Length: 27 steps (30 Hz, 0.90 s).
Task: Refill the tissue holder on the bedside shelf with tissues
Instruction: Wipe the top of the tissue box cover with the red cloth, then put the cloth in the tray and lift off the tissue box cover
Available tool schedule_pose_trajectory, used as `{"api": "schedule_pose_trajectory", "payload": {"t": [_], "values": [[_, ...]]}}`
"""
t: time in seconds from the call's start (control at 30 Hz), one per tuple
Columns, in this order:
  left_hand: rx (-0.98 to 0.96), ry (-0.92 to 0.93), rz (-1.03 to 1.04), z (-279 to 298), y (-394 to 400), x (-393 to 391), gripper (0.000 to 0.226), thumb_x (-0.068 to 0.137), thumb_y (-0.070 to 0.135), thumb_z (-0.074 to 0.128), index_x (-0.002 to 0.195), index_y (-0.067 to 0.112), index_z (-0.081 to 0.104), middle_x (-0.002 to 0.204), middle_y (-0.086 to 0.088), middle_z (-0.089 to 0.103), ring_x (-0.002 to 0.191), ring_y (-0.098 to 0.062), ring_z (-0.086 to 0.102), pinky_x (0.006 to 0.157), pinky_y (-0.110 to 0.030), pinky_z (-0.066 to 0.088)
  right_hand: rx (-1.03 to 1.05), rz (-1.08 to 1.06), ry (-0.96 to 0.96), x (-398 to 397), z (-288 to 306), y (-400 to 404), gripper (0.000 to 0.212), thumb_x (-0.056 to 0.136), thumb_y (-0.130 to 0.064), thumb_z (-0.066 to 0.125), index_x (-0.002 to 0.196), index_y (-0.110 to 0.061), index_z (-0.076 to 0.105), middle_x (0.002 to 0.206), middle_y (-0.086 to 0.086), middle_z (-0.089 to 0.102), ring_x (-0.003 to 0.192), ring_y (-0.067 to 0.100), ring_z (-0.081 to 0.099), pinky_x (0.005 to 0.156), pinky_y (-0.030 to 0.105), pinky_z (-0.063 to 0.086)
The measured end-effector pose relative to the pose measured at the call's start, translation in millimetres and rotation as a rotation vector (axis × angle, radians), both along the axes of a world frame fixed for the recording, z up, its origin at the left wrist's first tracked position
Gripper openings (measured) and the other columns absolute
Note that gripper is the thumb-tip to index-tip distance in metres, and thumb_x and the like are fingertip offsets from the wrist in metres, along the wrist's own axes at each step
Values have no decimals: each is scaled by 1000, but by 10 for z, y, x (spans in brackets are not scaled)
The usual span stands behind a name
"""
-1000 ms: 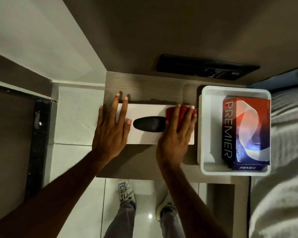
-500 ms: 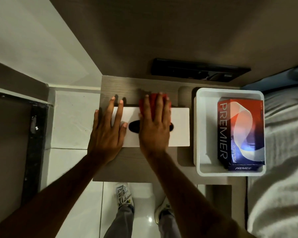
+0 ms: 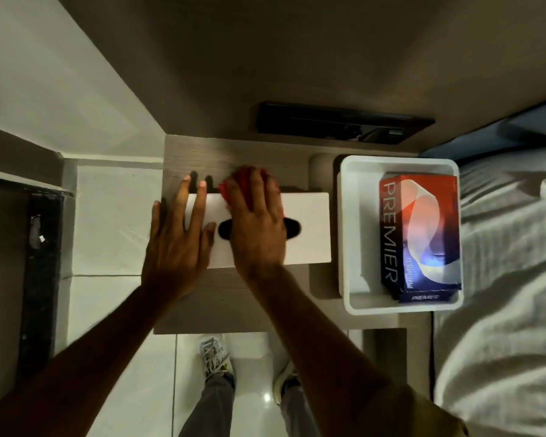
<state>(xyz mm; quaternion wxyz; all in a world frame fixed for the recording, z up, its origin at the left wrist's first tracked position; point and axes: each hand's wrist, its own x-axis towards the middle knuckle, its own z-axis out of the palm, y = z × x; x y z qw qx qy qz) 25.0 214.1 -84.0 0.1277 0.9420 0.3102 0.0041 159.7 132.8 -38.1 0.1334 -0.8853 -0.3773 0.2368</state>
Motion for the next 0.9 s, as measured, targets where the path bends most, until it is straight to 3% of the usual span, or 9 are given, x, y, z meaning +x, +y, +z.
{"api": "schedule_pose_trajectory", "payload": {"t": [0.07, 0.17, 0.23, 0.37, 0.47, 0.6, 0.73, 0.8, 0.9], "values": [[-56, -16, 7, 29, -12, 10, 64, 111, 43, 25, 168, 19, 9, 177, -12, 8, 164, -32, 17, 128, -58, 30, 27, -37, 129, 107, 112, -18, 93, 86, -28, 80, 160, -36, 23, 174, 1, 8, 160, 30, 2, 126, 58, 24], [-139, -33, 67, 94, -18, 65, 65, 109, 44, 27, 167, 18, 13, 175, -15, 12, 153, -39, 36, 113, -57, 50, 207, -318, 243, 262, 366, -319, 88, 90, -17, 73, 159, -34, 22, 167, 2, 26, 152, 28, 32, 116, 55, 43], [-144, -24, 85, 152, -37, 106, 64, 109, 45, 28, 166, 17, 17, 173, -17, 16, 144, -41, 47, 103, -54, 58, 328, -469, 169, 400, 491, -748, 70, 99, -10, 59, 158, -26, 25, 158, 7, 43, 142, 27, 48, 111, 53, 49], [-191, -23, 265, 257, -95, 157, 74, 103, 54, 37, 164, 14, 21, 166, -20, 32, 134, -45, 56, 98, -56, 60, 288, -675, 16, 605, 555, -1621, 44, 105, -29, 55, 140, -26, 30, 135, 11, 63, 114, 36, 67, 88, 49, 58], [-299, -25, 495, 312, -188, 194, 88, 94, 65, 54, 160, 17, 24, 148, -23, 47, 124, -47, 60, 90, -59, 62, 157, -611, -4, 641, 356, -1928, 39, 103, -26, 56, 133, -15, 35, 130, 14, 64, 106, 42, 68, 77, 46, 56], [-478, 15, 678, 341, -324, 251, 94, 85, 62, 72, 156, 21, 28, 146, -19, 47, 130, -46, 56, 97, -62, 56, 84, -546, 26, 649, 61, -1961, 53, 100, -26, 61, 144, -7, 41, 144, 11, 55, 127, 32, 56, 94, 41, 52], [-483, 56, 786, 359, -313, 353, 87, 84, 55, 77, 147, 9, 41, 143, -22, 50, 130, -47, 56, 99, -58, 55, -57, -462, -16, 632, -41, -1946, 36, 101, -28, 57, 129, -6, 52, 157, 11, 40, 142, 33, 43, 99, 49, 53], [-492, 58, 825, 409, -289, 407, 83, 84, 51, 78, 144, 5, 46, 142, -24, 53, 130, -47, 57, 100, -57, 55, -10, -445, -97, 625, 61, -1956, 27, 104, -28, 54, 125, -11, 57, 160, 8, 38, 145, 30, 40, 99, 41, 51], [-473, 55, 838, 490, -280, 474, 78, 85, 46, 80, 141, 0, 51, 141, -26, 58, 130, -46, 59, 103, -57, 55, 202, -343, -173, 558, 291, -1858, 28, 104, -27, 56, 129, -16, 56, 145, 7, 50, 133, 26, 50, 95, 30, 49]]}}
